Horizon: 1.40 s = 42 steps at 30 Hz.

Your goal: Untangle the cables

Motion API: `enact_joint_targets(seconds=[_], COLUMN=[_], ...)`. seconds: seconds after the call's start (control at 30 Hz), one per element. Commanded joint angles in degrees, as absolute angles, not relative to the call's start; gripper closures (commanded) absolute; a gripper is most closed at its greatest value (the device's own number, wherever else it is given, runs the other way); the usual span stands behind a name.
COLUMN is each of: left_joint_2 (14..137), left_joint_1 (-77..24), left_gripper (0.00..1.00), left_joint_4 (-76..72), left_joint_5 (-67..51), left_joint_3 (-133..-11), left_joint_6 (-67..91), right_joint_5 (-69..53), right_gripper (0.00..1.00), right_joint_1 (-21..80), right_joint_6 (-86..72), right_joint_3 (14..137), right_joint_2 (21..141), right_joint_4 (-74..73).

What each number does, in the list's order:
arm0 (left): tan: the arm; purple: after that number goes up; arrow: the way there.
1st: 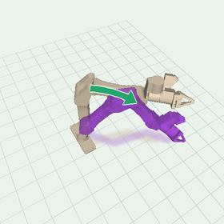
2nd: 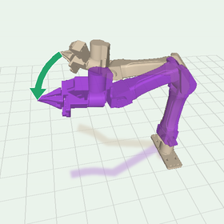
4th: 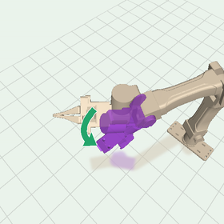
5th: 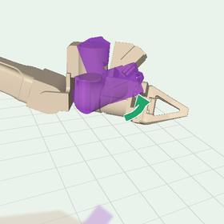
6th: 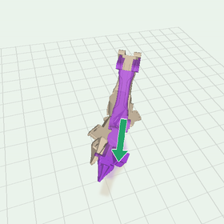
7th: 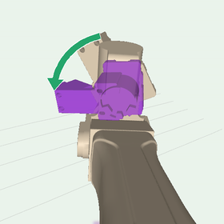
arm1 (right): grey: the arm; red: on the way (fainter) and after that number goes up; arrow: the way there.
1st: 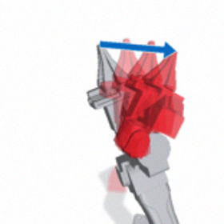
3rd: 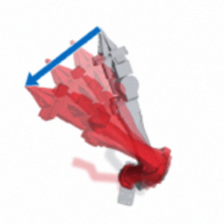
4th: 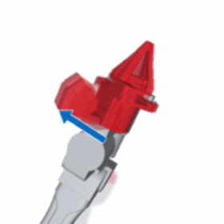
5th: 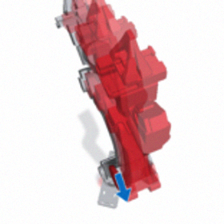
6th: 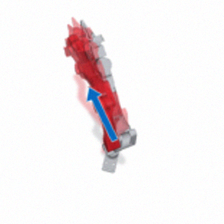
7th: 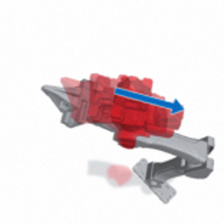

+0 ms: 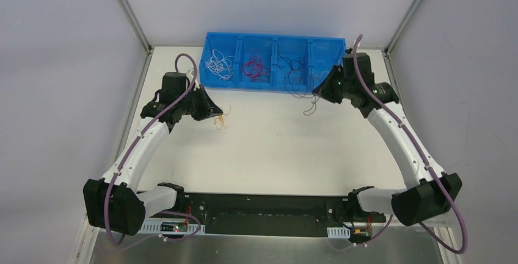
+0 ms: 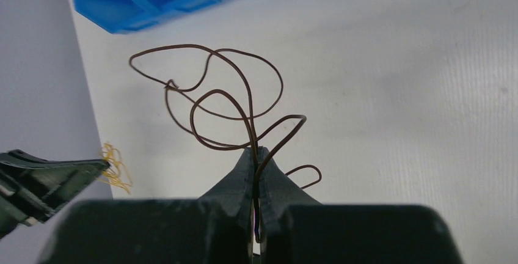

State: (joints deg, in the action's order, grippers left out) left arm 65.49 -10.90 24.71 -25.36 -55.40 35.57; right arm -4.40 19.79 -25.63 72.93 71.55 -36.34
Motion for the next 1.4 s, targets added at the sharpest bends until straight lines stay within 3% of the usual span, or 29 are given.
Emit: enact_joint_targets(seconds=[0.0, 0.3, 0.47, 0.5, 0.6, 0.67, 0.73, 0.87, 0.97, 1.13, 1.37], left_joint_2=[65.51, 65.18, 65.29, 65.51, 66.35, 66.74, 66.54, 65.56, 65.01, 65.29, 64.88], left_joint_1=[-11.44, -12.09, -12.88, -13.36, -15.16, -16.03, -16.61, -16.85, -17.13, -19.80, -25.89], left_gripper=[1.00, 1.00, 1.00, 1.00, 1.00, 1.00, 1.00, 1.00, 1.00, 1.00, 1.00], left_joint_4=[20.46, 19.14, 17.84, 17.46, 16.61, 15.82, 14.89, 10.82, 4.19, -6.42, -11.73], left_joint_5=[-26.44, -26.44, -26.72, -26.71, -26.55, -26.90, -26.99, -28.58, -31.49, -33.36, -31.98], left_joint_3=[-55.29, -54.68, -54.28, -54.06, -53.78, -53.50, -53.06, -51.26, -48.62, -46.06, -46.67], left_joint_6=[36.56, 37.46, 38.58, 38.85, 39.14, 39.49, 39.86, 42.63, 46.70, 53.71, 57.66], right_joint_5=[-3.79, 6.17, 5.86, 5.50, 4.67, 2.11, -2.33, -12.09, -21.90, -25.08, -18.89], right_gripper=[1.00, 1.00, 1.00, 0.96, 0.59, 0.44, 0.38, 0.22, 0.17, 0.15, 0.23], right_joint_1=[19.67, 19.57, 19.37, 19.28, 19.05, 18.77, 18.91, 19.02, 20.03, 29.34, 38.90], right_joint_6=[-24.41, -26.33, -26.02, -25.83, -25.00, -24.56, -24.26, -26.03, -27.93, -29.05, -30.19], right_joint_3=[85.61, 108.27, 118.42, 121.22, 130.89, 134.12, 130.13, 109.05, 94.55, 78.20, 74.63], right_joint_2=[81.54, 103.24, 115.27, 118.91, 126.07, 127.27, 123.27, 105.80, 94.25, 80.18, 77.47], right_joint_4=[-36.80, -38.47, -36.80, -37.05, -41.17, -44.11, -43.52, -34.94, -29.65, -26.70, -24.94])
